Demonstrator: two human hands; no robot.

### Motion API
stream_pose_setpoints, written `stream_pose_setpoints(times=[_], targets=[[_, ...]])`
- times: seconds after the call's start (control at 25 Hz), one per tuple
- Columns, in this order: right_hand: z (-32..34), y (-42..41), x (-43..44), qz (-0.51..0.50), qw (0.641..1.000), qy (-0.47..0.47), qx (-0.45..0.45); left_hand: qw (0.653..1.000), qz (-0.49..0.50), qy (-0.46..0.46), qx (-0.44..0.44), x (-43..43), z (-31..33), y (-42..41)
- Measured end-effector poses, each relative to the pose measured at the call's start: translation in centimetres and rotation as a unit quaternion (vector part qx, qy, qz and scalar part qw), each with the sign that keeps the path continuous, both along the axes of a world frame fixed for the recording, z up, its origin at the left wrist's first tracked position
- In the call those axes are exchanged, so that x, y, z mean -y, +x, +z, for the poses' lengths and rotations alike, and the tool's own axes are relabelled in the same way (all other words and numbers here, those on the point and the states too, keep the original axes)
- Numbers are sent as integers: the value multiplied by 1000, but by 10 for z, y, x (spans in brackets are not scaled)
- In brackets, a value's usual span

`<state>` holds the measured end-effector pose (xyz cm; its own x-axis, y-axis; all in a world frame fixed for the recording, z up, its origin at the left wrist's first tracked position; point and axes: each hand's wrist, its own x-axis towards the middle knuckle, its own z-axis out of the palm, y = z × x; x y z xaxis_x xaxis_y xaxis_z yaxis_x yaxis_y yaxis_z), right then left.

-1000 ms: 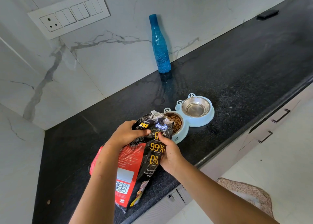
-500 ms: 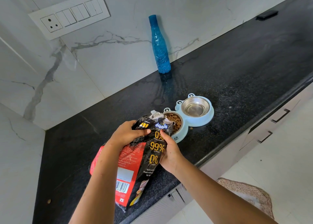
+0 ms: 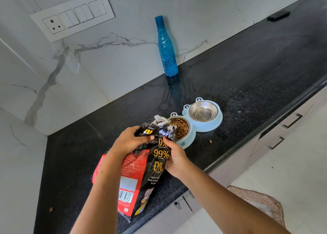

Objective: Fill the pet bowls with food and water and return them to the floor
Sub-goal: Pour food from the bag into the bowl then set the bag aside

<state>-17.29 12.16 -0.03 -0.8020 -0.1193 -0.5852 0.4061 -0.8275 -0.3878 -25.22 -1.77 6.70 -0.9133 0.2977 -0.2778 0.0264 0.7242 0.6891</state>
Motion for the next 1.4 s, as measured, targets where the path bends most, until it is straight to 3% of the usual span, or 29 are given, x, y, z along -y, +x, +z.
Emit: stream_pose_setpoints(times=[0.6,1.4], targets=[[1,-5,4,-36,999,16,-9,1000,-1,-2,-8,2,0,3],[-3,-7,-4,87,995,-32,-33,999,8,-38,-33,5,-1,4]])
